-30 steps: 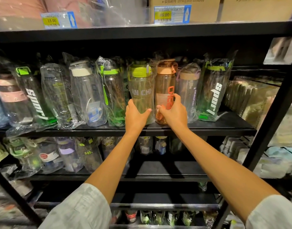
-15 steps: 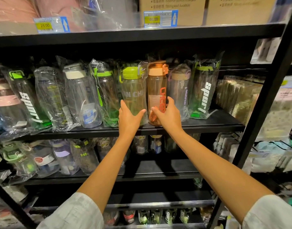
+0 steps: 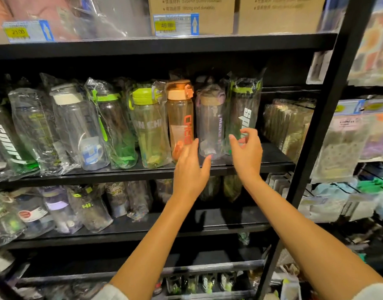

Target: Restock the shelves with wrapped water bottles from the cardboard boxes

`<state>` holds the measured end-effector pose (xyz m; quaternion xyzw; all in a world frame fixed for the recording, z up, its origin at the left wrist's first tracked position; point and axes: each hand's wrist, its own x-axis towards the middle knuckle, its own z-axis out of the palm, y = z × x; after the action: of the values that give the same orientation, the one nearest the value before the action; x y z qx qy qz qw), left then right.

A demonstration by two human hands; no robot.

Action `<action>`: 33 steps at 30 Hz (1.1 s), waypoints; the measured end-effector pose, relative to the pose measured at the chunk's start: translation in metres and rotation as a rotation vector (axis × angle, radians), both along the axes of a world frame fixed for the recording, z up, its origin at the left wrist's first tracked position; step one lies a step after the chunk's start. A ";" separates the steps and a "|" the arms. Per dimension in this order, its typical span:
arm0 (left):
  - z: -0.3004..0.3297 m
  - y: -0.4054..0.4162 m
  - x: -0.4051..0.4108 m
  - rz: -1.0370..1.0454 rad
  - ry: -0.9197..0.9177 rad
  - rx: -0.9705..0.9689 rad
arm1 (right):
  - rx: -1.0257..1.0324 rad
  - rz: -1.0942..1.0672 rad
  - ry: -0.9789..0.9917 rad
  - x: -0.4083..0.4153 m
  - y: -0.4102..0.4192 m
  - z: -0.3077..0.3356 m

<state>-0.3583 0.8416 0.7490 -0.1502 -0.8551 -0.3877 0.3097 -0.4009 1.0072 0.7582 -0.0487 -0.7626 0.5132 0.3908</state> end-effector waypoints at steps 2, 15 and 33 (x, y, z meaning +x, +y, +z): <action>0.002 0.019 -0.006 0.006 -0.047 0.027 | 0.021 -0.032 0.009 -0.004 0.017 0.003; 0.017 0.090 -0.064 0.121 -0.308 0.309 | -0.069 0.268 -0.210 -0.051 0.071 0.018; 0.014 0.088 -0.108 0.178 -0.347 0.414 | 0.010 0.275 -0.216 -0.068 0.072 0.010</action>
<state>-0.4663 0.9299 0.7627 0.0604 -0.8078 -0.5453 0.2155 -0.4690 1.0789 0.7677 0.0030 -0.8022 0.5498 0.2327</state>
